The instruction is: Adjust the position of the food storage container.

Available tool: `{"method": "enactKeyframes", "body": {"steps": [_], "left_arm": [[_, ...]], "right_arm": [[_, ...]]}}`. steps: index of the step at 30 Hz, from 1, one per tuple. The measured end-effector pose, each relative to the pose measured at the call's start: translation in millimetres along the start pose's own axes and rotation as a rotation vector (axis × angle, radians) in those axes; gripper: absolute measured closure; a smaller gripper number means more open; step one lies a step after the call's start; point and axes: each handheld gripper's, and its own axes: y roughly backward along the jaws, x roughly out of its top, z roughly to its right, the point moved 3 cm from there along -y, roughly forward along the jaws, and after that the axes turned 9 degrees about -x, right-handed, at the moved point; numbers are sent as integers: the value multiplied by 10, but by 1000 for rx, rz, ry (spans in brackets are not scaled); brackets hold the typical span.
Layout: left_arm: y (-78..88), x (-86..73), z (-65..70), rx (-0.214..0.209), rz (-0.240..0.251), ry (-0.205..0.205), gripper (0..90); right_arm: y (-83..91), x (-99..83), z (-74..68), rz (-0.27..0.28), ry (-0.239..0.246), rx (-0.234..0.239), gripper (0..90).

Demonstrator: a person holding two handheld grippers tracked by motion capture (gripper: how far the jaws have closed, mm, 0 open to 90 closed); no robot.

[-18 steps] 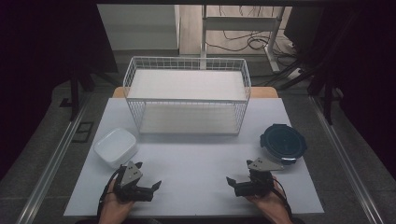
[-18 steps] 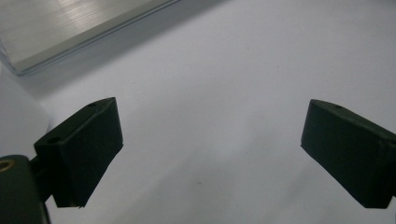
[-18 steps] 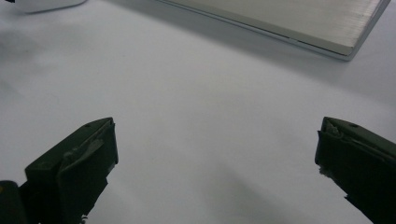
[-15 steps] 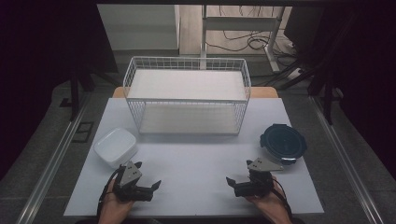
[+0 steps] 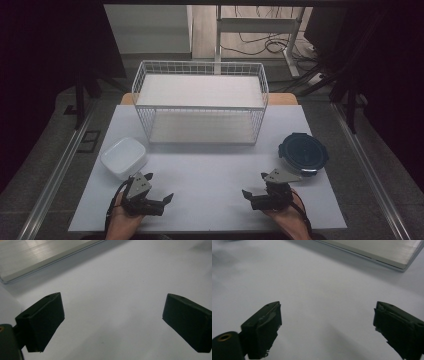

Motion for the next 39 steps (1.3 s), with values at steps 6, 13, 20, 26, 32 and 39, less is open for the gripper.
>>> {"method": "enactKeyframes", "body": {"steps": [6, 13, 20, 26, 32, 39], "left_arm": [[52, 44, -19, -10, 2, 16, 0], [184, 96, -131, 11, 57, 52, 76], [242, 105, -279, 37, 98, 105, 207], [257, 112, -311, 32, 108, 121, 159], [219, 91, -300, 42, 85, 98, 155], [152, 70, -263, 41, 60, 68, 131]], "right_arm": [[30, 23, -3, 6, 24, -7, 211], [27, 39, -8, 2, 25, -7, 263], [99, 94, 17, 10, 12, -5, 424], [185, 160, 98, 22, 15, -19, 636], [290, 238, 275, 27, 24, -60, 876], [356, 253, 579, 11, -37, -121, 893]]}}
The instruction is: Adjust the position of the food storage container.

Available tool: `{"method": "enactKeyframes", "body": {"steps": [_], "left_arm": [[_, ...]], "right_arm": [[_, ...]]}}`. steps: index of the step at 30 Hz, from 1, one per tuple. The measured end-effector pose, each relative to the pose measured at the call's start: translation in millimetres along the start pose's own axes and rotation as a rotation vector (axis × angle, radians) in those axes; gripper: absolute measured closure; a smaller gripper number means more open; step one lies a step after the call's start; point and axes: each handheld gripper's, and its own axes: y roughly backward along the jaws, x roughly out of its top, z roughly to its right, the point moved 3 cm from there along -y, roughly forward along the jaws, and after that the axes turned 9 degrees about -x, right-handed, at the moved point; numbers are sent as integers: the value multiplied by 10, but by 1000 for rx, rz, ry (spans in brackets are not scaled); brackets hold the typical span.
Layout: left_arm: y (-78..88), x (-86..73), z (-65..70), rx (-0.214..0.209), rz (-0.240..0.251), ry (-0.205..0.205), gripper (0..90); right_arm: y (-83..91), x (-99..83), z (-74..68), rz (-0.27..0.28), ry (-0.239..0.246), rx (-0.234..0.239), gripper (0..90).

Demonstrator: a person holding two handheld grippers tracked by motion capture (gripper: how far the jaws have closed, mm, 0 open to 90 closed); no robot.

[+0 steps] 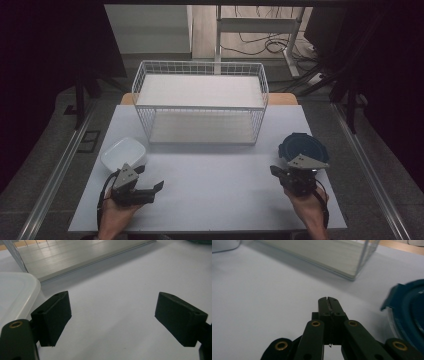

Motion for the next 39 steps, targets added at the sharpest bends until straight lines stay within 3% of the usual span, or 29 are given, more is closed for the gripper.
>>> {"method": "enactKeyframes", "body": {"steps": [5, 9, 18, 19, 20, 24, 31, 39], "left_arm": [[-26, -11, 20, 2, -15, -13, 129], [-48, -23, 28, -1, -27, -16, 129], [-90, -35, 48, -7, -54, -33, 127], [-91, -36, 47, -7, -56, -33, 127], [-91, -36, 47, -7, -57, -34, 127], [-90, -39, 43, -6, -57, -32, 127], [-100, -46, 43, -2, -68, -38, 128], [-104, -51, 36, 1, -76, -39, 128]], "right_arm": [[6, 17, 301, -18, -57, -64, 893], [0, 20, 440, -22, -92, -92, 893], [-35, 60, 842, -38, -126, -171, 893], [-44, 59, 950, -41, -142, -191, 893], [-44, 59, 950, -41, -142, -191, 893], [-57, 58, 1165, -49, -175, -235, 893], [-82, 67, 1481, -55, -184, -314, 893], [-146, -31, 1767, -120, -183, -400, 893]]}}
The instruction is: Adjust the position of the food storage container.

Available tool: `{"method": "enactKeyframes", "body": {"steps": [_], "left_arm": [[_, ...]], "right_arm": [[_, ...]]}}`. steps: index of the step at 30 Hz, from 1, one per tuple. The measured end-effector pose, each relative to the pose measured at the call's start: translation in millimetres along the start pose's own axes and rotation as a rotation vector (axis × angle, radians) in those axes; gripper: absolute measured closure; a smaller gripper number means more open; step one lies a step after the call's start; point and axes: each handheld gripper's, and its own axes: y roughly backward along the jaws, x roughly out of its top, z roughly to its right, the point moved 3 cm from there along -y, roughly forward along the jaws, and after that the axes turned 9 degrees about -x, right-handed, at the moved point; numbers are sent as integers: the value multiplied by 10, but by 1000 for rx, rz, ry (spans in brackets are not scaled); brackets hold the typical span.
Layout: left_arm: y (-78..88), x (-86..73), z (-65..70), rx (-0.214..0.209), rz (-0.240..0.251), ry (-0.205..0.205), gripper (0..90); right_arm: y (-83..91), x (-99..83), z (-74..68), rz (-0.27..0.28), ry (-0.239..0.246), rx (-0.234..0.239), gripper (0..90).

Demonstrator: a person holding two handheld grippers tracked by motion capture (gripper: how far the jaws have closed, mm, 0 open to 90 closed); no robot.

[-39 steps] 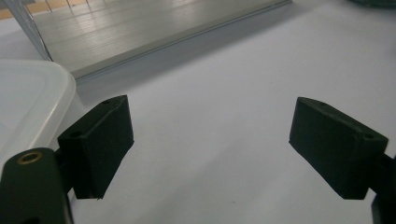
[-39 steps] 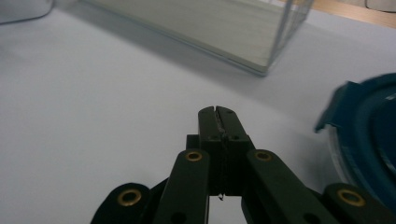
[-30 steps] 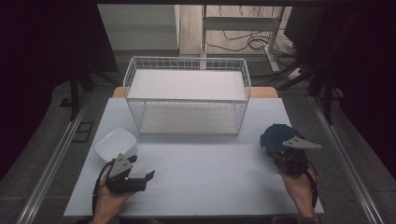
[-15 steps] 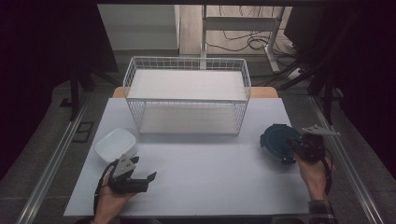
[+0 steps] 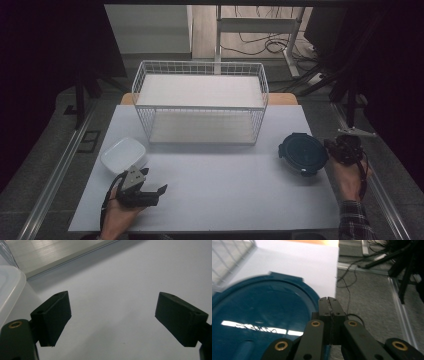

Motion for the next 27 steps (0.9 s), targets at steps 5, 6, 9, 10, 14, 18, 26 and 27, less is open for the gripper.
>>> {"method": "enactKeyframes", "body": {"steps": [5, 6, 9, 10, 14, 18, 26, 27], "left_arm": [[-1, -3, -4, 2, -1, -1, 129], [-2, -4, -5, 1, -2, -1, 130], [-6, -2, -6, 0, -3, -1, 130], [-8, -1, -6, 0, -4, -1, 131], [-19, 2, -4, -2, -5, -1, 132], [-22, 4, -3, 0, -6, -2, 132], [-16, 6, -1, 2, -3, -4, 135], [-14, 7, -1, 3, -3, -5, 135]], "right_arm": [[-96, -81, 74, -35, -3, -17, 893], [-130, -110, 80, -54, 9, -16, 894], [-146, -128, 72, -66, 25, -26, 895], [-147, -131, 73, -64, 24, -27, 895], [-151, -128, 65, -71, 13, -6, 897], [-161, -117, -16, -62, 4, 34, 897], [-161, -70, -319, -45, 36, 97, 897], [-160, -63, -365, -43, 42, 106, 897]]}}
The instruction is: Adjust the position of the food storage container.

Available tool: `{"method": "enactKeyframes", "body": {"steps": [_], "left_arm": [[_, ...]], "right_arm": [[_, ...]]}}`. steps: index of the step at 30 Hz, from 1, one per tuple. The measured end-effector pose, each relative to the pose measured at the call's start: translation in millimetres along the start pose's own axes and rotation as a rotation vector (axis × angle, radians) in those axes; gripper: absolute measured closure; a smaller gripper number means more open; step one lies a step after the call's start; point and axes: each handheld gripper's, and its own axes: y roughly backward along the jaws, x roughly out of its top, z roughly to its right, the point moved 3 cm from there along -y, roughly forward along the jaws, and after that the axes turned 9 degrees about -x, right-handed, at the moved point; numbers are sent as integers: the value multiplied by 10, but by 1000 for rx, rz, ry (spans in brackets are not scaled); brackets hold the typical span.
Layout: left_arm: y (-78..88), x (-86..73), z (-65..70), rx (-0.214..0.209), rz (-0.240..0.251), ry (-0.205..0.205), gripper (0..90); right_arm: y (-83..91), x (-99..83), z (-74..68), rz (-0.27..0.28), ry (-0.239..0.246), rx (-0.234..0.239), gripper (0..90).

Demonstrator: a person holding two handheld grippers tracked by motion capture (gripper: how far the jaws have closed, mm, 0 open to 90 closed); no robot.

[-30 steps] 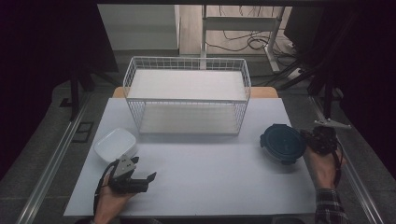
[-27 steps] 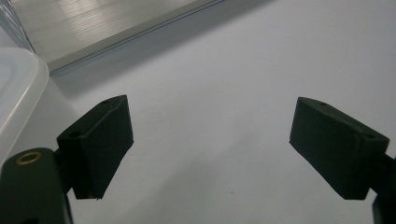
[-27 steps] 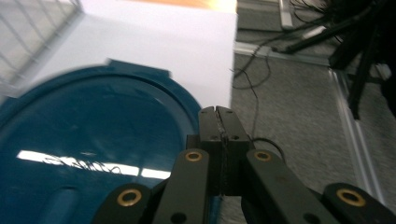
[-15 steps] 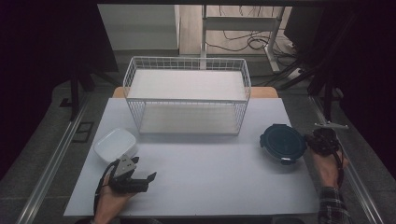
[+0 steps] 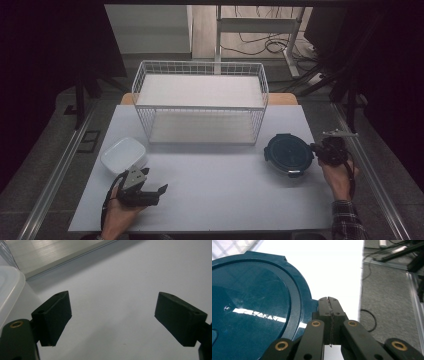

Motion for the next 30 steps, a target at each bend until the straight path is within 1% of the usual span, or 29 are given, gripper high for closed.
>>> {"method": "enactKeyframes", "body": {"steps": [1, 2, 3, 4, 6, 7, 8, 11, 13, 17, 20, 21, 22, 26, 27, 28, 30], "left_arm": [[2, 1, -1, 1, 1, 0, 136], [3, 1, -2, 1, 2, 0, 136], [7, 3, -3, 1, 3, 1, 136], [7, 3, -3, 1, 3, 1, 136], [10, 4, -2, 2, 4, 0, 137], [11, 5, -1, 3, 5, -1, 137], [11, 5, -1, 3, 5, -1, 137], [14, 6, 1, 3, 6, 0, 137], [16, 5, -1, 3, 6, 1, 137], [18, 8, -2, 4, 9, 0, 138], [17, 12, -2, 1, 11, 4, 139], [20, 15, -3, -2, 14, 8, 139], [20, 15, -3, -2, 14, 8, 139], [23, 17, -3, -5, 17, 15, 139], [22, 19, -2, -5, 17, 13, 139], [22, 19, -2, -5, 17, 13, 139], [18, 21, -2, -6, 16, 12, 139]], "right_arm": [[-3, 17, -95, 3, 16, 16, 897], [-3, 17, -95, 3, 16, 16, 897], [-7, 34, -191, 8, 34, 34, 897], [-7, 34, -191, 8, 34, 34, 897], [-6, 48, -290, 12, 48, 54, 897], [-5, 59, -387, 16, 60, 76, 897], [-5, 59, -387, 16, 60, 76, 897], [-3, 75, -529, 18, 77, 107, 897], [0, 85, -607, 22, 92, 112, 897], [13, 93, -718, 25, 103, 129, 898], [33, 86, -819, 27, 106, 161, 897], [47, 82, -899, 27, 111, 187, 897], [47, 82, -899, 27, 111, 187, 897], [71, 80, -1078, 33, 125, 229, 898], [87, 76, -1172, 34, 130, 247, 898], [87, 76, -1172, 34, 130, 247, 898], [106, 71, -1265, 36, 136, 269, 897]]}}
